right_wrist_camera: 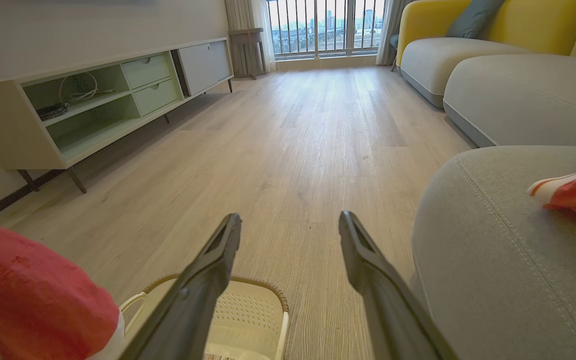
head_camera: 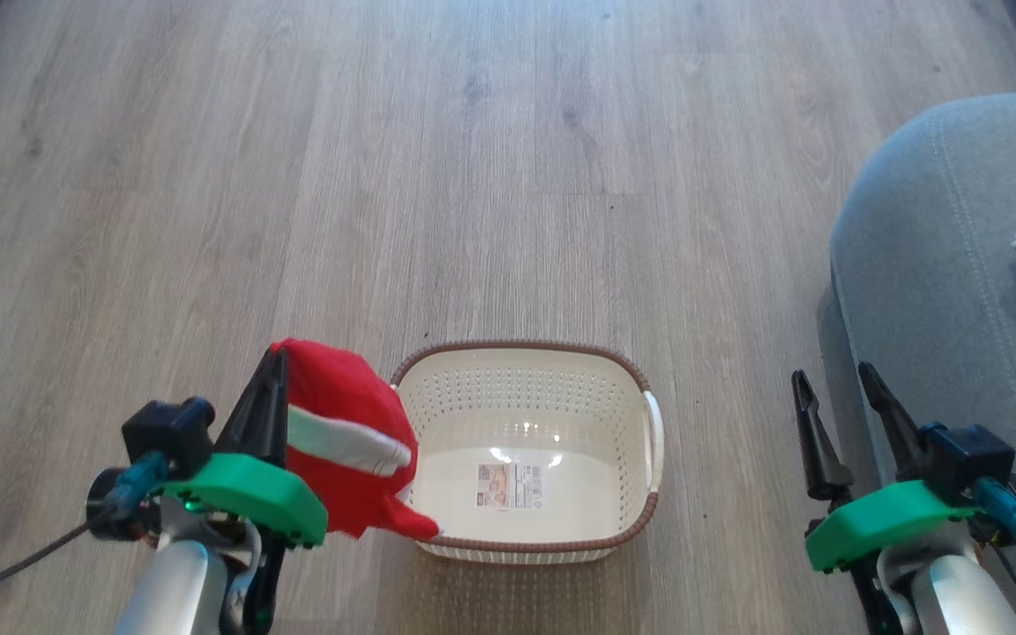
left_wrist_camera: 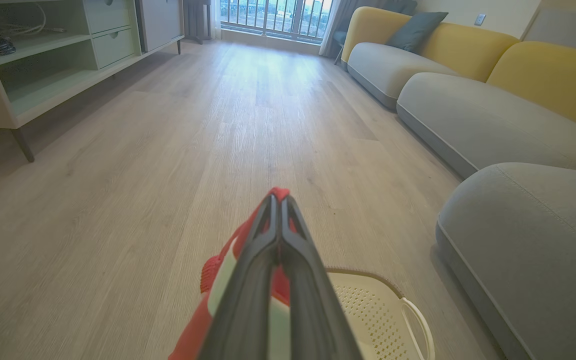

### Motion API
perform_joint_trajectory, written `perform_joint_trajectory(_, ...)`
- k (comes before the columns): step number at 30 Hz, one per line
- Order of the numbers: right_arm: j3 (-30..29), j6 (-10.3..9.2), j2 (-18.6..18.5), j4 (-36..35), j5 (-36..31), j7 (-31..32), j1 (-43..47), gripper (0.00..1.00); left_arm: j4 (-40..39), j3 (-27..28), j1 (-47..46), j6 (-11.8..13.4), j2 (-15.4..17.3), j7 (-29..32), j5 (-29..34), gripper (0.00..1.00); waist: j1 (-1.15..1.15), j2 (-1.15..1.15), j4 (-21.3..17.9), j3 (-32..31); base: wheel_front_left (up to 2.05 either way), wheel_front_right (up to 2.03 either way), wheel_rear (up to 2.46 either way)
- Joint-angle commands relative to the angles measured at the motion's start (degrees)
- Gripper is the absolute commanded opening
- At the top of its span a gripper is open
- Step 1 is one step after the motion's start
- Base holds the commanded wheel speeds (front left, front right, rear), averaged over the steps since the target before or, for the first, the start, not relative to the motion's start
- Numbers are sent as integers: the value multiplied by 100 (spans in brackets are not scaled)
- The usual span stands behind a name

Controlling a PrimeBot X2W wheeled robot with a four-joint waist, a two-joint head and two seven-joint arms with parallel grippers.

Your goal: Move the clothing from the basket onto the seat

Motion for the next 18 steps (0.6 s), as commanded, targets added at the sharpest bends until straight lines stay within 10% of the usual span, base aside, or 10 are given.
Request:
perform_joint_trajectory(1, 141, -1, -82, -158, 5, -38, -58, 100, -291, 232, -97, 73, 144, 25, -37, 0, 1, -1, -17, -47, 0, 0, 0)
perform_joint_trajectory(18, 155, -1, -95, -176, 23, -38, -58, 100, -643, 184, 68, 176, 242, 149, -85, 0, 1, -1, -174, -106, 0, 0, 0)
